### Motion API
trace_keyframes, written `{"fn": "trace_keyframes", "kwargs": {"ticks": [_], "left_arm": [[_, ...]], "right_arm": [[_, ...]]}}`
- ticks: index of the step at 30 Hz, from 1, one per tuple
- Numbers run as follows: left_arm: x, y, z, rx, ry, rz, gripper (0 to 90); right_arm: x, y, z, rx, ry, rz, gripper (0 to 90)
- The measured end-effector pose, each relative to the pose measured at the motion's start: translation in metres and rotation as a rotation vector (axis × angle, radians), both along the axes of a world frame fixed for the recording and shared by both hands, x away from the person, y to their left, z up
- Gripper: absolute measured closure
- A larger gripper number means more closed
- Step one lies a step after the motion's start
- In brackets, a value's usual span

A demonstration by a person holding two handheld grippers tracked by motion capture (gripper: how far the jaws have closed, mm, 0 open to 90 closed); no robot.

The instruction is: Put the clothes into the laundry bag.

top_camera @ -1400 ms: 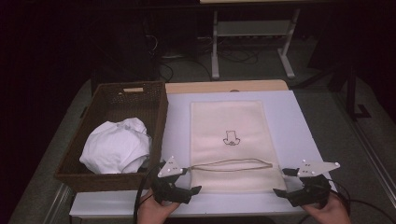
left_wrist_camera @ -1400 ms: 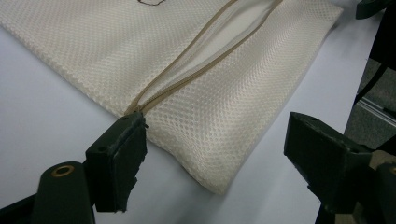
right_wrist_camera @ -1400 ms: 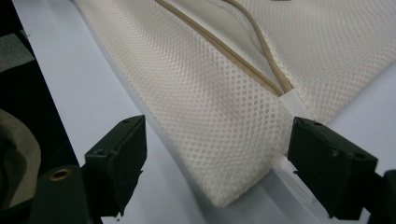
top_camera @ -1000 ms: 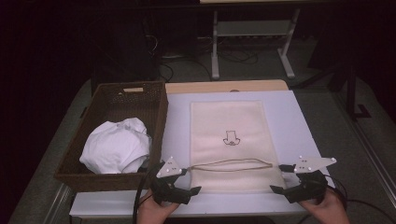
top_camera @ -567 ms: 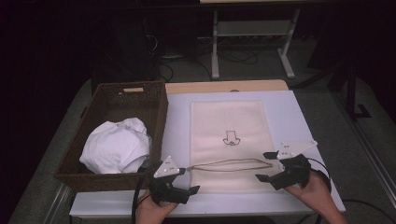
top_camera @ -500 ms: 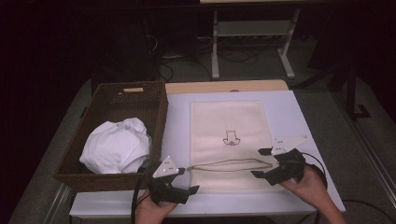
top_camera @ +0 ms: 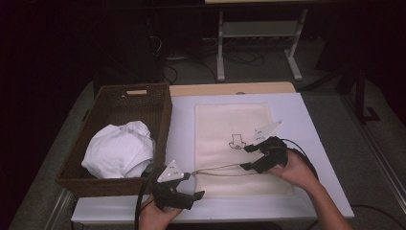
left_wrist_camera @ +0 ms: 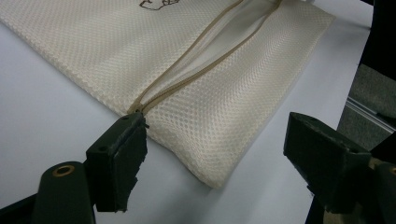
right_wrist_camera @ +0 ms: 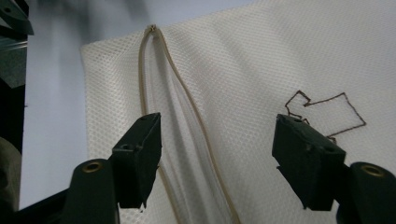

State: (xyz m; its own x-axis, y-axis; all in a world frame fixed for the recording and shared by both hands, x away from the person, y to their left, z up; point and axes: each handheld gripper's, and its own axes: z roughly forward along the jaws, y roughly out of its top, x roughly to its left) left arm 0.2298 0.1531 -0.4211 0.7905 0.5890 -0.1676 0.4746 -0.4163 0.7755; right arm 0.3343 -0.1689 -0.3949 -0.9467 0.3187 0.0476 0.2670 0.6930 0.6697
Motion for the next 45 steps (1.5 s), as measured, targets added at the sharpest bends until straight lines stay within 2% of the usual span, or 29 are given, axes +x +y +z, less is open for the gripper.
{"fn": "trace_keyframes", "kwargs": {"ticks": [7, 9, 11, 12, 13, 14, 15, 17, 18, 21, 22, 26, 27, 30, 35, 40, 41, 45], "left_arm": [[0.003, 0.000, 0.000, -0.008, 0.009, 0.002, 20.4], [0.003, -0.001, 0.000, -0.011, 0.011, 0.002, 20.4], [0.003, -0.002, 0.001, -0.017, 0.021, -0.001, 20.5], [0.004, -0.002, 0.001, -0.038, 0.041, -0.007, 20.4], [0.004, -0.002, 0.001, -0.038, 0.041, -0.007, 20.5], [0.006, -0.004, 0.002, -0.050, 0.058, -0.017, 20.5], [0.006, -0.004, 0.003, -0.049, 0.059, -0.021, 20.5], [0.007, -0.007, 0.005, -0.054, 0.065, -0.027, 20.5], [0.007, -0.007, 0.005, -0.054, 0.065, -0.027, 20.5], [0.008, -0.011, 0.010, -0.061, 0.065, -0.033, 20.5], [0.010, -0.013, 0.014, -0.074, 0.072, -0.042, 20.5], [0.013, -0.014, 0.019, -0.082, 0.079, -0.051, 20.3], [0.016, -0.014, 0.022, -0.087, 0.091, -0.058, 20.2], [0.021, -0.011, 0.029, -0.118, 0.122, -0.069, 20.4], [0.029, -0.008, 0.040, -0.131, 0.151, -0.079, 19.7], [0.041, 0.001, 0.057, -0.147, 0.189, -0.096, 16.9], [0.046, 0.007, 0.064, -0.163, 0.198, -0.091, 16.4], [0.053, 0.019, 0.073, -0.162, 0.208, -0.076, 16.2]], "right_arm": [[0.008, 0.014, -0.013, -0.064, 0.015, 0.061, 40.5], [0.009, 0.021, -0.018, -0.087, 0.016, 0.089, 46.3], [0.010, 0.026, -0.020, -0.115, 0.009, 0.105, 48.9], [0.010, 0.028, -0.021, -0.132, 0.001, 0.105, 52.0], [0.010, 0.028, -0.021, -0.132, 0.001, 0.105, 52.0], [0.012, 0.032, -0.024, -0.158, 0.002, 0.121, 62.9], [0.013, 0.033, -0.025, -0.165, 0.008, 0.135, 69.7], [0.013, 0.034, -0.027, -0.180, 0.010, 0.152, 78.9], [0.013, 0.034, -0.028, -0.182, 0.008, 0.152, 80.0], [0.012, 0.035, -0.027, -0.175, 0.009, 0.152, 81.5], [0.011, 0.034, -0.025, -0.167, 0.006, 0.158, 82.3], [0.012, 0.031, -0.021, -0.133, 0.021, 0.161, 83.3], [0.014, 0.028, -0.019, -0.113, 0.027, 0.162, 83.5], [0.015, 0.026, -0.016, -0.100, 0.037, 0.154, 83.6], [0.016, 0.028, -0.010, -0.103, 0.035, 0.163, 84.8], [0.018, 0.029, -0.003, -0.093, 0.046, 0.160, 85.0], [0.019, 0.029, -0.002, -0.092, 0.046, 0.161, 85.0], [0.021, 0.028, 0.000, -0.080, 0.052, 0.157, 85.0]]}}
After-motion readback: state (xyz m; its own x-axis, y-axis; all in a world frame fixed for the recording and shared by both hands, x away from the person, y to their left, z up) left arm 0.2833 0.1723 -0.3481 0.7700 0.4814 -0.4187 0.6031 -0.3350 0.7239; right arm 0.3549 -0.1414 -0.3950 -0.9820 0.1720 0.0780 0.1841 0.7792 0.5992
